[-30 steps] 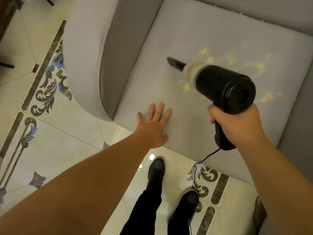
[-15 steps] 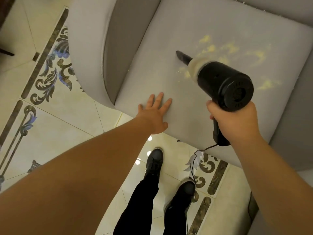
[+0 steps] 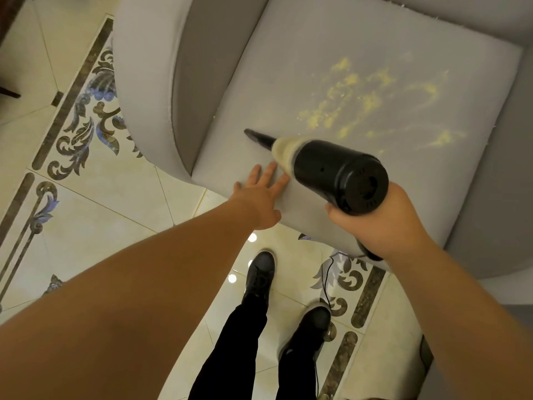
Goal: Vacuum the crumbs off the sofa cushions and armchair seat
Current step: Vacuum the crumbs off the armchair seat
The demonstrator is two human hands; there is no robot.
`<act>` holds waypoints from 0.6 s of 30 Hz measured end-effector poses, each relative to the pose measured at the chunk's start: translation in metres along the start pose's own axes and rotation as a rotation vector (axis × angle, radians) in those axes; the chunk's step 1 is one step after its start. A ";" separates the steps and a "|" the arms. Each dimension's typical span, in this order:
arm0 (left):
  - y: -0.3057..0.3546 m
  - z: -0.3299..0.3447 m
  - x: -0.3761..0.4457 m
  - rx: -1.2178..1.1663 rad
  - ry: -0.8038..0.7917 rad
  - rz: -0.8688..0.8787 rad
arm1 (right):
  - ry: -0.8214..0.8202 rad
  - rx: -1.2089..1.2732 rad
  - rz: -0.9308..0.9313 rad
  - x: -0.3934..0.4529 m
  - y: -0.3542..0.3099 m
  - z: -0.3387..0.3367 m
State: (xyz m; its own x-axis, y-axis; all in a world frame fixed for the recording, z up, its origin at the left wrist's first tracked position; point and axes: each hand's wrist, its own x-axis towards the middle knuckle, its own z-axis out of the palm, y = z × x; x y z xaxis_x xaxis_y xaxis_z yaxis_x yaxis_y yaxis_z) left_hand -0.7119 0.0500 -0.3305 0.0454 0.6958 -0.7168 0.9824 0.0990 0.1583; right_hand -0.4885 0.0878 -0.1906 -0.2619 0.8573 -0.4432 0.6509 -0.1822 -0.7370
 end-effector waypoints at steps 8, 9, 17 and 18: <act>-0.006 -0.005 -0.004 -0.011 -0.025 -0.003 | 0.346 0.163 0.078 0.027 0.000 -0.004; -0.007 -0.008 -0.004 -0.008 -0.024 0.001 | 0.374 0.183 0.100 0.026 -0.001 -0.009; -0.002 -0.028 0.021 0.051 0.012 -0.003 | 0.523 0.428 0.258 0.048 -0.001 -0.044; 0.002 -0.032 0.031 0.046 0.025 -0.009 | 0.519 0.434 0.259 0.056 -0.001 -0.046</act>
State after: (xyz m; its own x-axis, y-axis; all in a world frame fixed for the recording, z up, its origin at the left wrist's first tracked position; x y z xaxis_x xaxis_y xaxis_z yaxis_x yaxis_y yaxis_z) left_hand -0.7147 0.0949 -0.3305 0.0327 0.7129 -0.7005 0.9901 0.0727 0.1202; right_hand -0.4707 0.1581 -0.1910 0.3044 0.8592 -0.4112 0.2767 -0.4929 -0.8249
